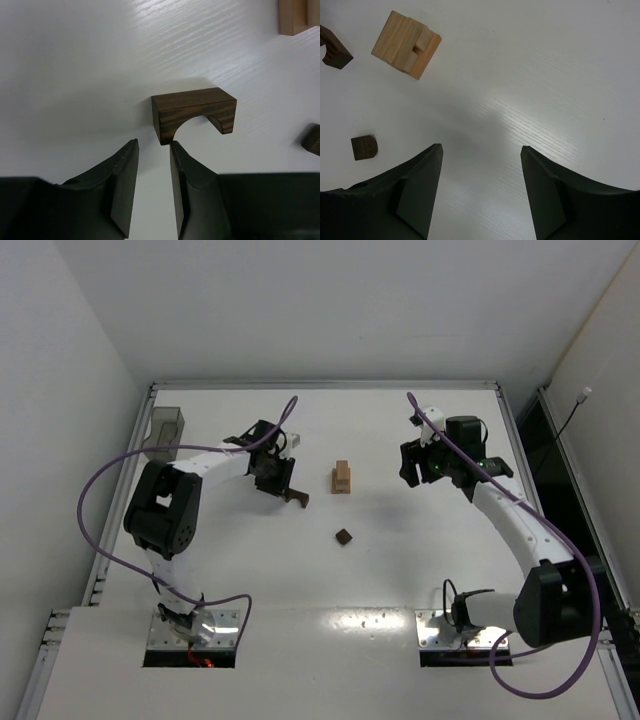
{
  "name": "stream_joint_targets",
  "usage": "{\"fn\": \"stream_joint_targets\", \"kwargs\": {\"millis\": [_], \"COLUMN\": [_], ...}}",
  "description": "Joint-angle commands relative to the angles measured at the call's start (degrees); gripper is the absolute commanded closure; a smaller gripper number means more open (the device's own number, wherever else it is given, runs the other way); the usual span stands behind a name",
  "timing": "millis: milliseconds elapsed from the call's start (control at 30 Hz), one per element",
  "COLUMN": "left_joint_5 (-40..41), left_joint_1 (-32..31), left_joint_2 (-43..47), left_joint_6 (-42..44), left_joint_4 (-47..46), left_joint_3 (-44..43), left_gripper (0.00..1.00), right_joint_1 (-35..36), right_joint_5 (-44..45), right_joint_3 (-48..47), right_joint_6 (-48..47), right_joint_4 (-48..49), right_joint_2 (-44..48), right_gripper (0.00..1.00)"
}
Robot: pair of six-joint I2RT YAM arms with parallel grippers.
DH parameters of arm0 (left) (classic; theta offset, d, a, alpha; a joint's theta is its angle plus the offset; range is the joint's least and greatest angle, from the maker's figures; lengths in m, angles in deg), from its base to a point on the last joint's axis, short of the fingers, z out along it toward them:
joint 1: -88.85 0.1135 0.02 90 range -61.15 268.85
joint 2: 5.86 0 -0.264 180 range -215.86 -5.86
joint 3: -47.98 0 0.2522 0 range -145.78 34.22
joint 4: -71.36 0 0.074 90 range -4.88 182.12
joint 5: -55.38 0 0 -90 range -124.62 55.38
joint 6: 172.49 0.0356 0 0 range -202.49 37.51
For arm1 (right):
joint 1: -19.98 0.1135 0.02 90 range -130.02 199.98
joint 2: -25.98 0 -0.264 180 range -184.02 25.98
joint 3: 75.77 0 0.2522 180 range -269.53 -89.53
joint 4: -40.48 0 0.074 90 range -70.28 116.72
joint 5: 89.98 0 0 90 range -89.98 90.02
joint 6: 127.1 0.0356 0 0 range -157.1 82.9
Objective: Build the wood block tower
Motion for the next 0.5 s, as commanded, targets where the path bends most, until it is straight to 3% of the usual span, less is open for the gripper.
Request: {"fn": "stream_joint_targets", "kwargs": {"millis": [0,467], "left_joint_5": [-0.2,-3.0], "left_joint_1": [-1.4,-2.0], "left_joint_2": [-1.5,-1.5], "left_joint_6": [0.9,0.9], "left_joint_4": [-1.4,-1.4], "left_joint_3": [0.3,-1.4], "left_gripper": [0.72,0.72], "right_joint_1": [-0.3,-0.3], "right_joint_5": [0.1,0.1], "right_joint_3": [-2.0,-2.0], "right_joint_6": [-1.0,-0.4], "right_joint_4": [1.6,1.6], "right_joint_2": [-0.2,-0.2], "right_gripper": [0.4,0.4]}}
